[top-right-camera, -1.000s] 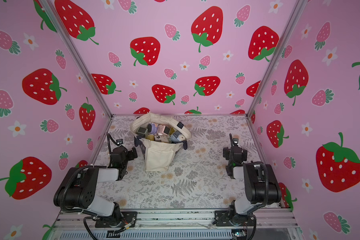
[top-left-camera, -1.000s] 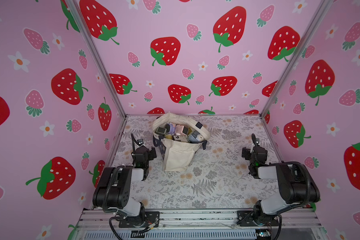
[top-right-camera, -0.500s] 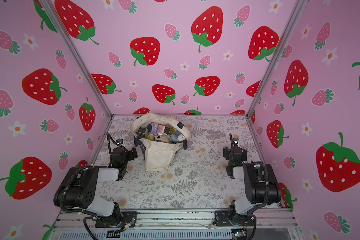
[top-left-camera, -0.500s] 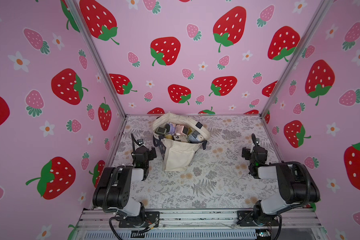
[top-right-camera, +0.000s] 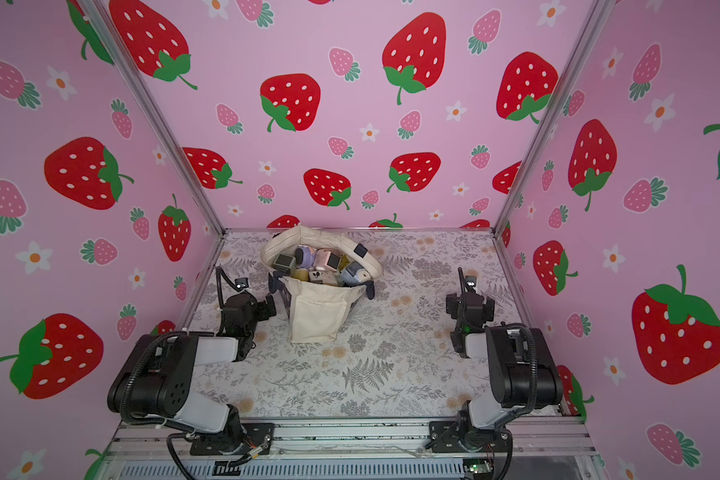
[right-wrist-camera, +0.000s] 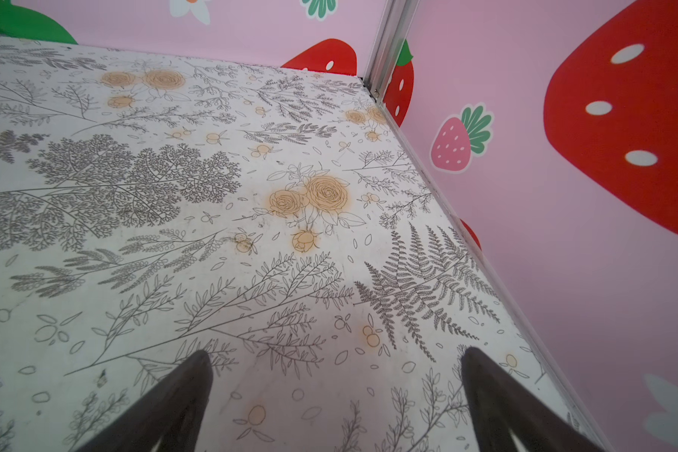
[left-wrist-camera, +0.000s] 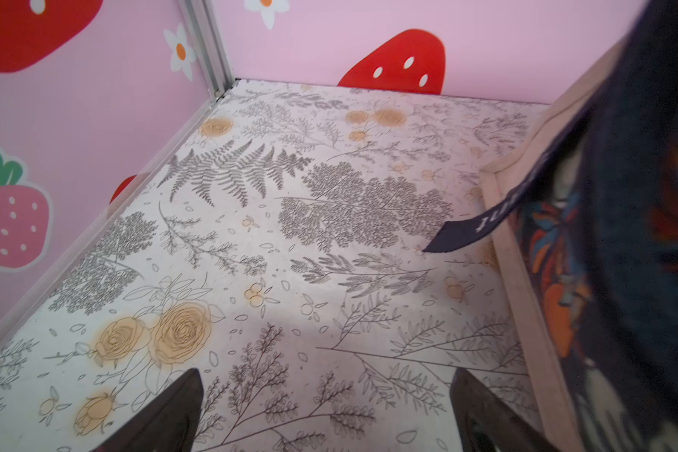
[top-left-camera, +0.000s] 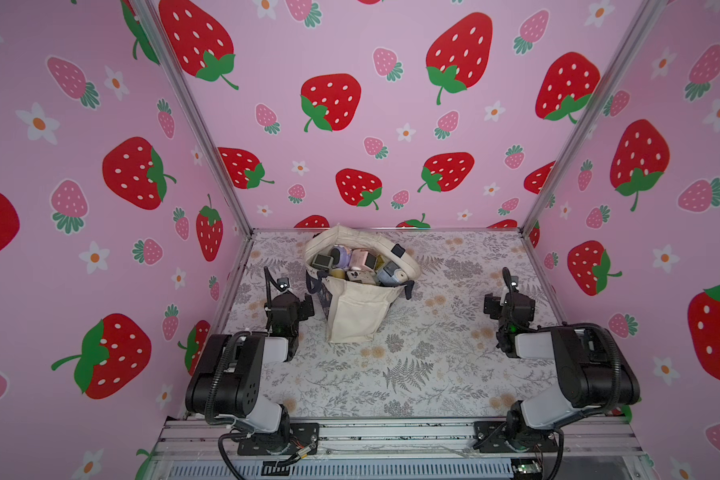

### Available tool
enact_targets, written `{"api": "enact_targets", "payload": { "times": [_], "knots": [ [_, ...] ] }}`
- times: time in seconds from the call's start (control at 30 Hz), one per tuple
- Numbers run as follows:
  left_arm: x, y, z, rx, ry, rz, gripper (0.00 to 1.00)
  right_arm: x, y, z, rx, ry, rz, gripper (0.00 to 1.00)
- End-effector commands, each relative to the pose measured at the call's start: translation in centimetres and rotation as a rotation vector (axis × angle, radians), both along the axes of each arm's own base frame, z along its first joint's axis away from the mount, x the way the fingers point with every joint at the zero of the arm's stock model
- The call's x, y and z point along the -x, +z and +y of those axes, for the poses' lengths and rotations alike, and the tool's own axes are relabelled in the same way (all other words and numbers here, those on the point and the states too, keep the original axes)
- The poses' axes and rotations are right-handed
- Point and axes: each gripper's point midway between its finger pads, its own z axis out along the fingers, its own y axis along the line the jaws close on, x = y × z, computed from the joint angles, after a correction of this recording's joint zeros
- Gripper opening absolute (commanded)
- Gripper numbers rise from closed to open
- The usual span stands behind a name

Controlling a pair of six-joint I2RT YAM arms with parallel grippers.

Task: Take out the pencil sharpeners from the tote bags
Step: Adjust the canvas bag at the center of the board.

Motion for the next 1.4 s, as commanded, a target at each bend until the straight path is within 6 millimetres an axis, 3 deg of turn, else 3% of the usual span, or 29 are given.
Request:
{"api": "enact_targets", "payload": {
  "times": [0.0, 0.17, 0.23, 0.33, 0.37, 0.53, 0.6, 0.67, 0.77, 0.97, 1.17, 1.37],
  "knots": [
    [0.6, 3.9, 0.2, -0.045, 0.031, -0.118, 0.99, 0.1, 1.7, 0.0, 0.038, -0.008, -0.072, 0.99],
    [2.8, 11.9, 0.8, 0.049, 0.084, -0.206, 0.99, 0.3, 1.8, 0.1, 0.043, -0.008, -0.081, 0.99],
    [3.9, 14.1, 1.3, 0.060, 0.112, -0.210, 0.99, 0.7, 2.2, 0.3, 0.046, 0.001, -0.109, 0.99],
    [6.3, 14.7, 3.2, 0.200, 0.283, -0.235, 0.99, 1.5, 5.0, 0.6, 0.122, -0.038, -0.129, 0.99],
    [6.8, 14.6, 3.3, 0.245, 0.299, -0.255, 0.99, 1.6, 7.0, 1.2, 0.125, -0.021, -0.146, 0.99],
    [9.3, 15.5, 3.3, 0.447, 0.326, -0.373, 0.99, 4.5, 14.1, 1.2, -0.130, -0.060, -0.287, 0.99],
    [10.2, 15.7, 2.9, 0.514, 0.301, -0.421, 0.99, 6.1, 16.2, 1.0, -0.239, -0.067, -0.360, 0.99],
    [10.5, 17.5, 1.4, 0.552, 0.184, -0.495, 1.00, 7.4, 17.3, 1.5, -0.355, -0.038, -0.430, 0.99],
    [10.4, 19.3, -0.8, 0.561, 0.070, -0.409, 0.93, 8.0, 19.4, 4.5, -0.421, 0.151, -0.450, 0.99],
    [8.2, 20.0, -3.5, 0.576, -0.014, -0.147, 0.88, 5.6, 18.8, 10.2, -0.596, 0.356, -0.200, 0.97],
    [7.1, 20.7, -4.4, 0.600, -0.025, -0.046, 0.78, 2.4, 16.4, 17.1, -0.658, 0.524, 0.103, 0.94],
    [6.8, 22.1, -5.3, 0.634, -0.051, -0.003, 0.73, -0.6, 14.2, 21.8, -0.657, 0.568, 0.297, 0.91]
  ]
}}
